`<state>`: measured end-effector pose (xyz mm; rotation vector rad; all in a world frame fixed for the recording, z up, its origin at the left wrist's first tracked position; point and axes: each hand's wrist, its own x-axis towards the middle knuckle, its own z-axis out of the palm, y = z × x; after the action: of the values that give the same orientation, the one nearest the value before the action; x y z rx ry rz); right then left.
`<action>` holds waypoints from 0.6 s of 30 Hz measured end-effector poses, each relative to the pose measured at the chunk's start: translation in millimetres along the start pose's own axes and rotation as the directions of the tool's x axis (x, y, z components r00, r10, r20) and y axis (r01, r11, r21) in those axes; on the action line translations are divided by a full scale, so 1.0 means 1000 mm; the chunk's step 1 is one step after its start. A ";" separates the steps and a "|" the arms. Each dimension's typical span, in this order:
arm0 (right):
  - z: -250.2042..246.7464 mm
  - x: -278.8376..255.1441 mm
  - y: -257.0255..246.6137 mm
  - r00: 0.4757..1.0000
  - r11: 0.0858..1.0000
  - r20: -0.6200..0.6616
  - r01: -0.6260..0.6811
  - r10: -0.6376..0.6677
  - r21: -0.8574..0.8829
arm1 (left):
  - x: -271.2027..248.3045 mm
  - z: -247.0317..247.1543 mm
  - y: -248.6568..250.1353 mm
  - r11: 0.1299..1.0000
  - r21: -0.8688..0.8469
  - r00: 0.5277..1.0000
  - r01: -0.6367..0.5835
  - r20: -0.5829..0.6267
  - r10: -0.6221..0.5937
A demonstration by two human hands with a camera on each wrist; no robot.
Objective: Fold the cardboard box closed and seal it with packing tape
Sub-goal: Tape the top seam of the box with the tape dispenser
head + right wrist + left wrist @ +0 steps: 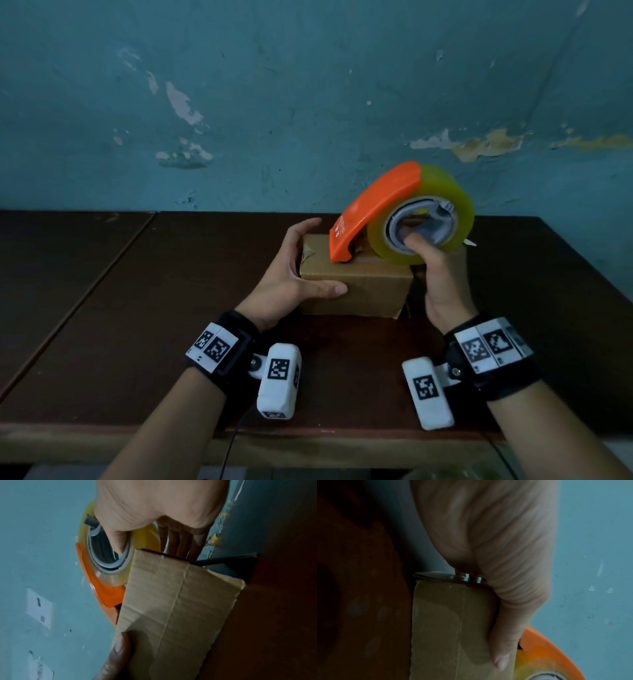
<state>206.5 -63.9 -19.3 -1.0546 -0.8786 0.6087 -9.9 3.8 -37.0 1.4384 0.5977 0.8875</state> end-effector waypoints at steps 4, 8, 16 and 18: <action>0.000 0.003 -0.009 1.000 0.990 0.012 0.026 -0.024 -0.141 | 0.000 -0.003 -0.003 1.000 -0.010 1.000 0.009 0.011 -0.009; -0.005 0.011 -0.016 1.000 0.977 0.002 -0.028 0.029 -0.212 | 0.000 -0.002 -0.001 1.000 -0.005 1.000 0.002 -0.016 -0.002; -0.010 0.014 -0.023 0.994 0.958 0.022 -0.100 0.110 -0.267 | -0.001 -0.004 0.000 0.999 0.044 0.999 0.004 -0.039 -0.002; -0.011 0.014 -0.025 0.992 0.958 0.025 -0.112 0.123 -0.262 | -0.001 -0.005 0.000 0.999 0.051 0.999 0.010 -0.039 -0.008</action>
<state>224.0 -67.9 5.8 -1.3438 -0.9541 0.6272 -14.1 5.8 -37.8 1.4657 0.6597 0.9002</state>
